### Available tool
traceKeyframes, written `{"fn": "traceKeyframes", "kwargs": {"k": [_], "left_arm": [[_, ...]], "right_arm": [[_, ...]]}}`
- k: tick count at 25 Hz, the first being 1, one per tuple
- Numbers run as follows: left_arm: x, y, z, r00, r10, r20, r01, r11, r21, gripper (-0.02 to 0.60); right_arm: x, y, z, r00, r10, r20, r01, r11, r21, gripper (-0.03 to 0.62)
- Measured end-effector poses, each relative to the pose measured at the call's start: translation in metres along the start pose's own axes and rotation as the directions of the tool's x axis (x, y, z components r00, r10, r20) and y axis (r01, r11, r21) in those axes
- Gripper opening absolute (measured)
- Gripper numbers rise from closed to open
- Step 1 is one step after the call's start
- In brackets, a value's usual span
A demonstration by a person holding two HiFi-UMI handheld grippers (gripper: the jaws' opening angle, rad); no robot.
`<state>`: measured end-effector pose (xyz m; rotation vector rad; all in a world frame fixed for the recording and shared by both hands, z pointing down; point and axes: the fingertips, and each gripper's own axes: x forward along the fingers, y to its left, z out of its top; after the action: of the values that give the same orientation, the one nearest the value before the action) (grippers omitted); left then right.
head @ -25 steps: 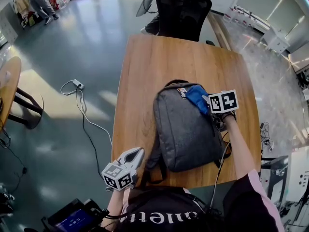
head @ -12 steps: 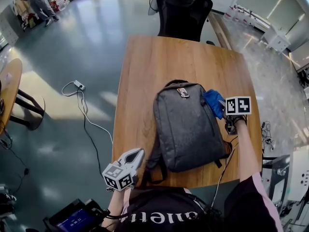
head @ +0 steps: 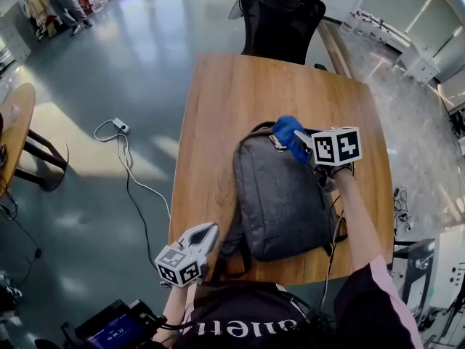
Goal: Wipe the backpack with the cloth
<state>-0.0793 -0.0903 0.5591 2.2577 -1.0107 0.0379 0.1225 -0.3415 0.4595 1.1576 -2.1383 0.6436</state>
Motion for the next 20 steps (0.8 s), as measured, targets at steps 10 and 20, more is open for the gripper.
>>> {"fn": "traceKeyframes", "kwargs": {"k": [10, 20], "left_arm": [[-0.011, 0.017, -0.002, 0.997, 0.064, 0.037, -0.063, 0.997, -0.041, -0.002], [-0.018, 0.032, -0.004, 0.992, 0.110, 0.054, -0.106, 0.992, -0.070, -0.003]], "right_arm": [[0.095, 0.127, 0.006, 0.972, 0.199, -0.127, -0.216, 0.967, -0.135, 0.061], [0.116, 0.062, -0.022, 0.972, 0.079, -0.222, -0.103, 0.990, -0.098, 0.061]]}}
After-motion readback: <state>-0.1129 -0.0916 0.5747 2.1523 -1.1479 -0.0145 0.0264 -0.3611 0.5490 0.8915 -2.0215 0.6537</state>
